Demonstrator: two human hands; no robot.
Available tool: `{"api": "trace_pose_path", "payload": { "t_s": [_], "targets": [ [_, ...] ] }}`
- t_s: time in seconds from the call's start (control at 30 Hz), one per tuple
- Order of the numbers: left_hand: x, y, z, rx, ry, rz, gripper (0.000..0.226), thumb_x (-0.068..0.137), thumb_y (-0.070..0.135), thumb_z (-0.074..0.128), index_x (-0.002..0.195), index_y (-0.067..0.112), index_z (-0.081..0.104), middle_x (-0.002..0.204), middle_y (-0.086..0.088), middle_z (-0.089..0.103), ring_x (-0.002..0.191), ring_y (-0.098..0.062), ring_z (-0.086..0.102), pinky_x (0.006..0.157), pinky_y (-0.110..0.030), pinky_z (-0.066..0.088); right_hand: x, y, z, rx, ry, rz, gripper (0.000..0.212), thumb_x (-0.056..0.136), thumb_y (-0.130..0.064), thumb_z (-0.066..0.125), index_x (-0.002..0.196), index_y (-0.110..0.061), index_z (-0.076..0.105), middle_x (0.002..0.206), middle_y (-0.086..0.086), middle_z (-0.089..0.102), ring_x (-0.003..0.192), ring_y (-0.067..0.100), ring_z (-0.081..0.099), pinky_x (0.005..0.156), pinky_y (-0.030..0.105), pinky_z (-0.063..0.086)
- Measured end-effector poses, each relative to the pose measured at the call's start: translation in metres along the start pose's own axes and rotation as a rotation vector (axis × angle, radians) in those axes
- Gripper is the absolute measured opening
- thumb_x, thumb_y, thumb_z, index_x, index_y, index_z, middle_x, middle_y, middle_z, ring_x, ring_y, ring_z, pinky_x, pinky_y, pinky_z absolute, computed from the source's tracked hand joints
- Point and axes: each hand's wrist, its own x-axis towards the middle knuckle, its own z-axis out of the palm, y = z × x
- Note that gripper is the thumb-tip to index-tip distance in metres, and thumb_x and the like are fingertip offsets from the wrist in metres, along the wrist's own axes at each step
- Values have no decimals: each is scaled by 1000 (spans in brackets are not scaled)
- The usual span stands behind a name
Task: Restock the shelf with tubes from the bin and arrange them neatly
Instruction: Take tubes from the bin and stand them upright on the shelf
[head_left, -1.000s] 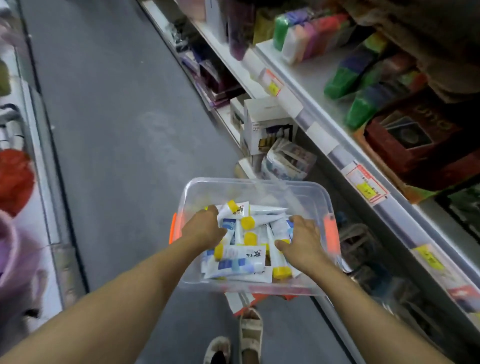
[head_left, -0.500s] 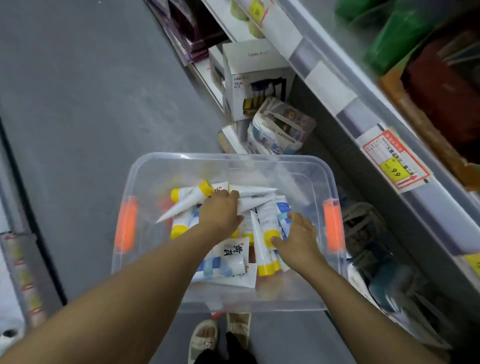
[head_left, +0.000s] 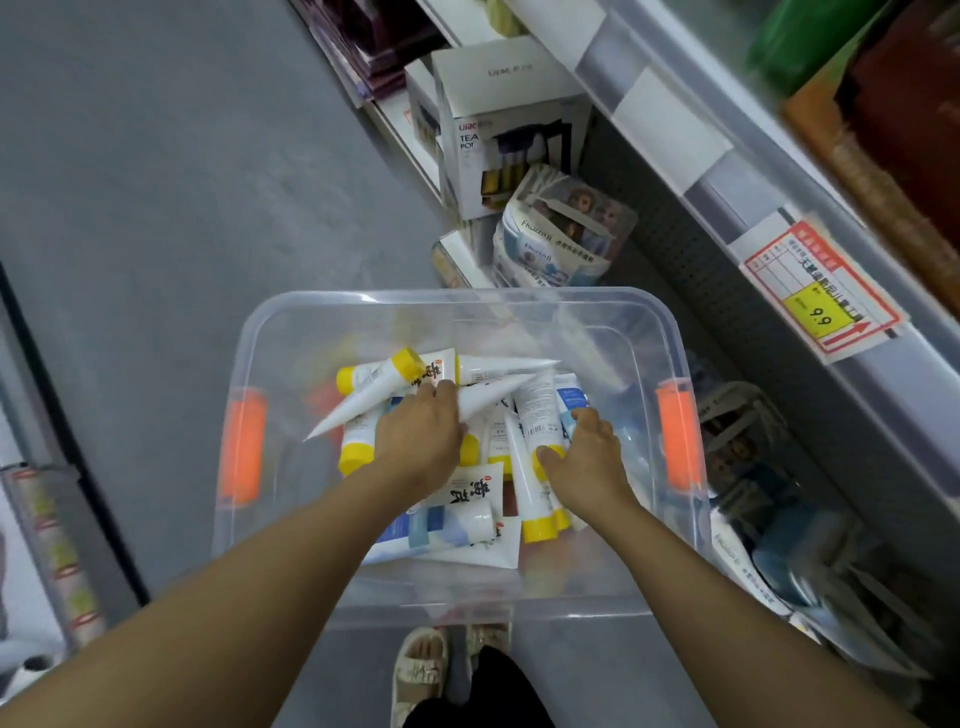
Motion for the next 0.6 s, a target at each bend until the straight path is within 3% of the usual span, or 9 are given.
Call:
{"api": "trace_pose_path", "payload": {
  "t_s": [0.2, 0.33, 0.43, 0.53, 0.6],
  "targets": [
    [-19, -26, -8, -76, 80, -30, 46, 93, 30, 48, 134, 15, 35, 120, -8, 54, 106, -29, 55, 79, -40, 45, 12, -10, 19, -44, 14, 21, 57, 87, -27, 62, 132, -5, 33, 134, 17, 42, 125, 33, 38, 96, 39, 39],
    [-26, -35, -8, -82, 118, -19, 57, 88, 24, 56, 139, 13, 33, 127, -8, 49, 115, -28, 48, 87, -38, 42, 15, -16, 28, -116, 32, 60, 59, 87, -20, 62, 133, -2, 30, 135, 22, 39, 125, 36, 36, 100, 39, 35],
    [-33, -36, -15, -96, 140, -48, 55, 85, 19, 60, 135, 12, 40, 123, -11, 49, 112, -31, 49, 85, -38, 42, 7, -17, 19, -126, 19, 103, 55, 91, -15, 54, 136, -1, 26, 132, 22, 45, 121, 37, 44, 97, 39, 39],
    [-43, -32, -31, -198, 146, -119, 48, 83, 17, 61, 128, 13, 46, 120, -12, 52, 109, -32, 52, 82, -38, 42, -9, -17, 3, 83, 32, 132, 39, 91, -10, 43, 127, 1, 36, 120, 20, 55, 108, 37, 55, 89, 40, 48],
    [-53, -27, -46, -289, 133, -163, 46, 81, 18, 63, 124, 14, 48, 117, -10, 58, 106, -32, 56, 78, -36, 43, -27, -24, -13, 401, 58, 189, 23, 91, -11, 38, 110, -1, 46, 102, 21, 61, 85, 36, 62, 72, 41, 53]
  ]
}}
